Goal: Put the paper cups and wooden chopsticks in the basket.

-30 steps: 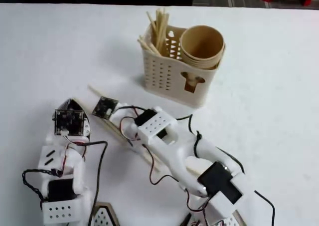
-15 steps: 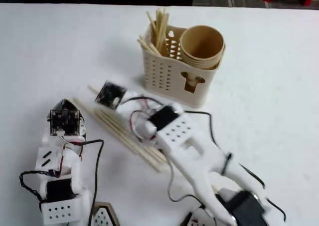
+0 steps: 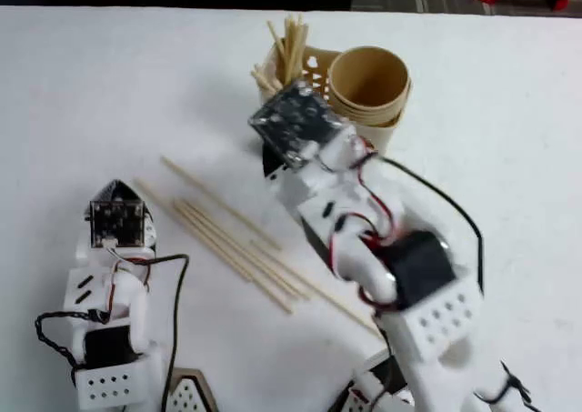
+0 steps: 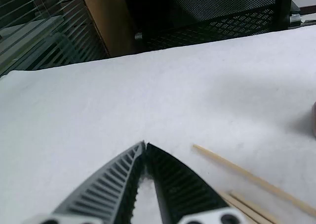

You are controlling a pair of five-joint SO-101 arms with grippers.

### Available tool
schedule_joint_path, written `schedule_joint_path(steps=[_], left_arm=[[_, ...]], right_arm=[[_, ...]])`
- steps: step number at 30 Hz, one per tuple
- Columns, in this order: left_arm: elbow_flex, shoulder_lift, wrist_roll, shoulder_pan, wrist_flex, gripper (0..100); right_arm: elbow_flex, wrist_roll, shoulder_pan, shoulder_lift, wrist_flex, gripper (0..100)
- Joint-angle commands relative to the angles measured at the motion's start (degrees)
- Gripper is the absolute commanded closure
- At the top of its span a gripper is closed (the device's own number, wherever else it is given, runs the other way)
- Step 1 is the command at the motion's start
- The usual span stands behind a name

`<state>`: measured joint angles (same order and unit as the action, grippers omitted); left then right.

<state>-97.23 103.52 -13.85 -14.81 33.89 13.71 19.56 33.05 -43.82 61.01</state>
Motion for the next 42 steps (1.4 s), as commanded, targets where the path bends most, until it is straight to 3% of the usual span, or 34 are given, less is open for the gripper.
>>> schedule_joint_path(steps=[1,10,18,24,30,34,38,42], left_arm=[[0.2,1.0,0.0,-0.6,-1.3,97],[0.2,1.0,-0.2,-0.6,-1.1,97],[0.2,0.9,-0.4,-0.5,-1.1,97],[0.2,0.8,-0.4,-0.5,-1.1,97],[0.2,0.8,-0.4,-0.5,-1.1,97],[0.2,0.8,-0.4,-0.5,-1.1,97],[0.2,0.8,-0.4,-0.5,-1.1,97],[0.2,0.8,-0.3,-0.5,-1.1,97]], right_arm=[[-10.2,-1.0,-0.7,-1.1,-5.0,97.8],[-15.0,-0.6,-1.1,5.3,-29.3,97.8],[-10.7,-1.1,-8.1,18.7,-46.5,97.8],[-6.9,-1.5,-10.4,27.4,-47.2,97.8],[-6.4,-9.2,-13.0,29.1,-44.9,97.8],[-6.4,-9.9,-12.8,29.2,-39.3,96.1],[-6.5,-9.9,-12.6,28.7,-33.7,84.4],[-7.9,-9.5,-12.6,25.5,-27.0,85.5]])
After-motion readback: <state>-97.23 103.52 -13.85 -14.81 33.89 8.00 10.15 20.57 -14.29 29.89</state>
